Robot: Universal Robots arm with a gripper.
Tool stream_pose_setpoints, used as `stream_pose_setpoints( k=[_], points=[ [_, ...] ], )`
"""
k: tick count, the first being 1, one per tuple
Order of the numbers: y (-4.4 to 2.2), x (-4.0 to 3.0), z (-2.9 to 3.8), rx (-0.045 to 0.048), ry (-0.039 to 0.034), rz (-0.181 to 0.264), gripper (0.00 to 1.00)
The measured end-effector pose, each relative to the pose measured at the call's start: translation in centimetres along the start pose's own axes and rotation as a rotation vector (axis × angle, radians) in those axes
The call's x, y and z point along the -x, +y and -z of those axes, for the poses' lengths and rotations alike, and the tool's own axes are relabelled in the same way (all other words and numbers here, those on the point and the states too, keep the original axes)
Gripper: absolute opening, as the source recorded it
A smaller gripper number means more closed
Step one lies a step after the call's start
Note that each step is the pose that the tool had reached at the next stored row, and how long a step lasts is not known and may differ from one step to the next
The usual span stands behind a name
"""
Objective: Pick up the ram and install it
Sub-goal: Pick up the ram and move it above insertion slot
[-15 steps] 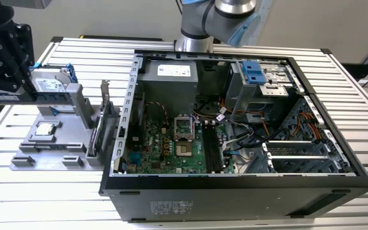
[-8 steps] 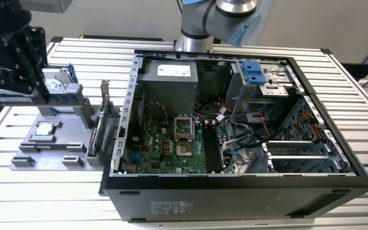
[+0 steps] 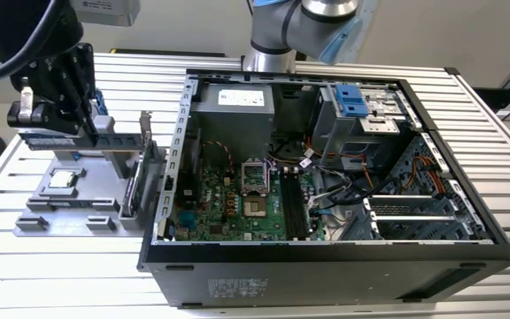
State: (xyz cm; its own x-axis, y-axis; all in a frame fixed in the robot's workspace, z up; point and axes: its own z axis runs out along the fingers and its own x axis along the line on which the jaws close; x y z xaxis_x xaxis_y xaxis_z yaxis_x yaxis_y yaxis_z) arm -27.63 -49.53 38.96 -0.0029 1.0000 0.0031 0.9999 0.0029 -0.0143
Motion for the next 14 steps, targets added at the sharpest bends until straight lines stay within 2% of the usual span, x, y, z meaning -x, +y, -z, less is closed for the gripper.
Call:
stream_pose_setpoints(
  k=[9, 14],
  points=[
    [1.73, 0.03, -0.33, 0.0001, 0.0002, -0.011, 0.00],
    [3.18, 0.03, -0.46, 0.0001, 0.0002, -0.011, 0.00]
  ],
)
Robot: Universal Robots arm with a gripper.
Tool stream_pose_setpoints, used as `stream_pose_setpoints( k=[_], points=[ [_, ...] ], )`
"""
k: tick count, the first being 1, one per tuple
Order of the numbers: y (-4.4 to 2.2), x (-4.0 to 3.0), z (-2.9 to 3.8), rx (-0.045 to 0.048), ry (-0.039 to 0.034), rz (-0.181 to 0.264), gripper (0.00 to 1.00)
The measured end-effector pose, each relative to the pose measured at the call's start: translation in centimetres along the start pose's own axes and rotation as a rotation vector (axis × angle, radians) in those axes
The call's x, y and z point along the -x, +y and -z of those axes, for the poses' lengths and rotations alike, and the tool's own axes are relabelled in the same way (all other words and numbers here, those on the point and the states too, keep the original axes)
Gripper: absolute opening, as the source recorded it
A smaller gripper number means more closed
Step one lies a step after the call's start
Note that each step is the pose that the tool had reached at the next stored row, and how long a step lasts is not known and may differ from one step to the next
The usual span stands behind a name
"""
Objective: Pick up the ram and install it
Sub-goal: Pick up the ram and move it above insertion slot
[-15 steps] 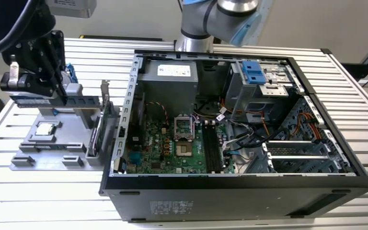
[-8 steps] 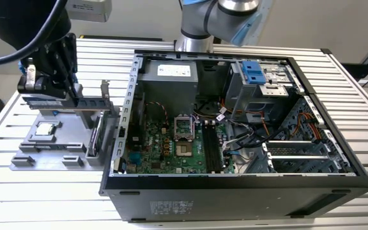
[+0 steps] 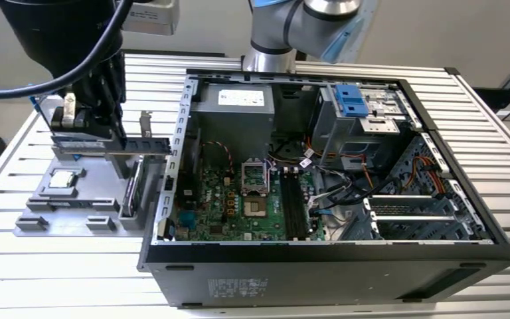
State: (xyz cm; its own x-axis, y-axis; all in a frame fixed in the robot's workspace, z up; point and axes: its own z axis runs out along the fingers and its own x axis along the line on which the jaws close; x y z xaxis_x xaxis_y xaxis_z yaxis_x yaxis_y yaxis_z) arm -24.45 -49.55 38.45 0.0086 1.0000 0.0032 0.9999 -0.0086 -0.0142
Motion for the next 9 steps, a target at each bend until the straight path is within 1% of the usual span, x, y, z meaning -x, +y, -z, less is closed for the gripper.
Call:
stream_pose_setpoints(
  k=[9],
  points=[
    [2.30, -0.02, -0.30, -0.0001, -0.0001, 0.000, 0.00]
  ],
)
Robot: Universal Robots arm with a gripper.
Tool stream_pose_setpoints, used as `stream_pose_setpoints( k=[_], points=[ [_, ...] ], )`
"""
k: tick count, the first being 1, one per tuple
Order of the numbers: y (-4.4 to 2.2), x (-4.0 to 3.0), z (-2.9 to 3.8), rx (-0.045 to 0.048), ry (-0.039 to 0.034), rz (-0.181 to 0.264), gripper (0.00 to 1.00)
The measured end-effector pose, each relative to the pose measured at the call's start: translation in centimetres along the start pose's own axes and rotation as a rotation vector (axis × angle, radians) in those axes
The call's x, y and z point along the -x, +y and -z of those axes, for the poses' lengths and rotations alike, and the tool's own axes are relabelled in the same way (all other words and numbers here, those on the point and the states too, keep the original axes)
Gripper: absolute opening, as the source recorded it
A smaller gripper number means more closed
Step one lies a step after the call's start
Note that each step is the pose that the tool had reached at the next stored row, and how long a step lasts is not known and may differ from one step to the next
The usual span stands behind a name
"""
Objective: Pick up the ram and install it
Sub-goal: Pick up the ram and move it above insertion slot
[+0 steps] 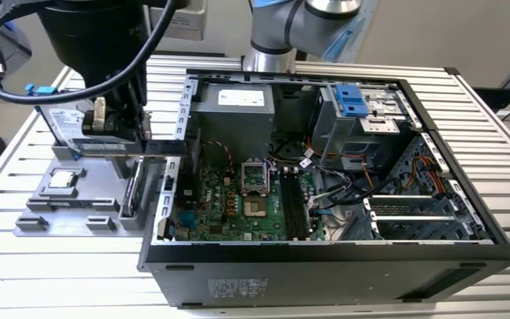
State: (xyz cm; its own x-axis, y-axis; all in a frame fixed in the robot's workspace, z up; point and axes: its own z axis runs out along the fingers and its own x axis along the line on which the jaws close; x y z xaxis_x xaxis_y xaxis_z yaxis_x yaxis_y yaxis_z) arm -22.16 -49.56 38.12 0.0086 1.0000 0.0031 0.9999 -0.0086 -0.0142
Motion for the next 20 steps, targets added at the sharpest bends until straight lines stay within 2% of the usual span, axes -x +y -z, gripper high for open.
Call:
stream_pose_setpoints(
  k=[20],
  points=[
    [5.19, -0.04, -0.46, 0.0000, 0.0001, 0.000, 0.00]
  ],
)
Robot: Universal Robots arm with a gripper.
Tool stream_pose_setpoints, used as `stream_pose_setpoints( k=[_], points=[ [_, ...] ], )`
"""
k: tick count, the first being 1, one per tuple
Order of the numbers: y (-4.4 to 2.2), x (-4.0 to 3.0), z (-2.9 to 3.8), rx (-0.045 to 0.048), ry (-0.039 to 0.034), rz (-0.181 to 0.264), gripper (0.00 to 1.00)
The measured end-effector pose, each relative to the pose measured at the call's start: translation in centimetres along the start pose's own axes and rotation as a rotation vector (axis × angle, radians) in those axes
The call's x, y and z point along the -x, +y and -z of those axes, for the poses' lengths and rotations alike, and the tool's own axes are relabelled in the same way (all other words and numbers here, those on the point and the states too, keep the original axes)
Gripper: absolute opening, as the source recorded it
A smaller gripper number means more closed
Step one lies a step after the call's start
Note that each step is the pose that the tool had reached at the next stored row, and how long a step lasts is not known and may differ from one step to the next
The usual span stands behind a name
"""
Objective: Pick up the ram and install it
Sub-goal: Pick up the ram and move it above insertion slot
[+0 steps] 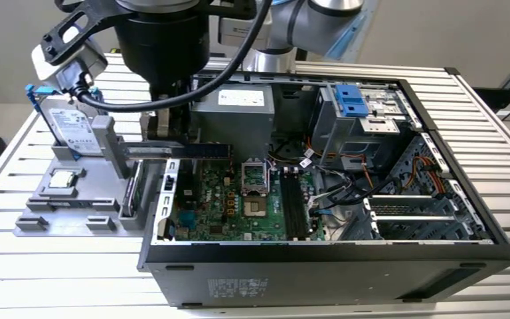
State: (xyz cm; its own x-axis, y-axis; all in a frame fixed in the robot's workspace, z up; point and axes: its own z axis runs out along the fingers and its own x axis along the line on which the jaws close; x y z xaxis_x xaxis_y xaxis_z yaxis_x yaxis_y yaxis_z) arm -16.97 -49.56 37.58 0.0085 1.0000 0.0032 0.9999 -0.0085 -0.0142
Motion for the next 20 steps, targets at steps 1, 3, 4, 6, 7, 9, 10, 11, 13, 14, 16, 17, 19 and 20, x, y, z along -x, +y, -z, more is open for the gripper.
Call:
stream_pose_setpoints(
  k=[1, 3, 4, 6, 7, 9, 10, 11, 13, 14, 16, 17, 19, 20],
  points=[
    [0.26, 0.00, 0.00, 0.0000, 0.0000, 0.000, 0.00],
    [0.74, -0.01, 0.00, 0.0000, 0.0000, 0.000, 0.00],
    [0.97, -0.01, 0.00, 0.0000, 0.0000, 0.000, 0.00],
    [1.41, -0.01, -0.01, 0.0001, 0.0001, 0.000, 0.00],
    [1.66, -0.01, -0.01, 0.0001, 0.0000, 0.000, 0.00],
    [2.18, -0.02, -0.01, 0.0000, 0.0000, 0.000, 0.00],
    [2.44, -0.02, -0.01, 0.0000, 0.0000, 0.000, 0.00],
    [2.71, -0.02, -0.01, 0.0000, 0.0000, 0.000, 0.00],
    [3.20, -0.03, -0.01, 0.0000, 0.0000, 0.000, 0.00],
    [3.45, -0.03, -0.02, 0.0001, 0.0001, 0.000, 0.00],
    [3.96, -0.03, -0.01, 0.0000, 0.0000, 0.000, 0.00],
    [4.25, -0.04, -0.01, 0.0001, 0.0001, 0.000, 0.00],
    [4.72, -0.04, 0.00, 0.0000, 0.0000, 0.000, 0.00],
    [4.96, -0.04, 0.00, 0.0000, 0.0000, 0.000, 0.00]
  ],
)
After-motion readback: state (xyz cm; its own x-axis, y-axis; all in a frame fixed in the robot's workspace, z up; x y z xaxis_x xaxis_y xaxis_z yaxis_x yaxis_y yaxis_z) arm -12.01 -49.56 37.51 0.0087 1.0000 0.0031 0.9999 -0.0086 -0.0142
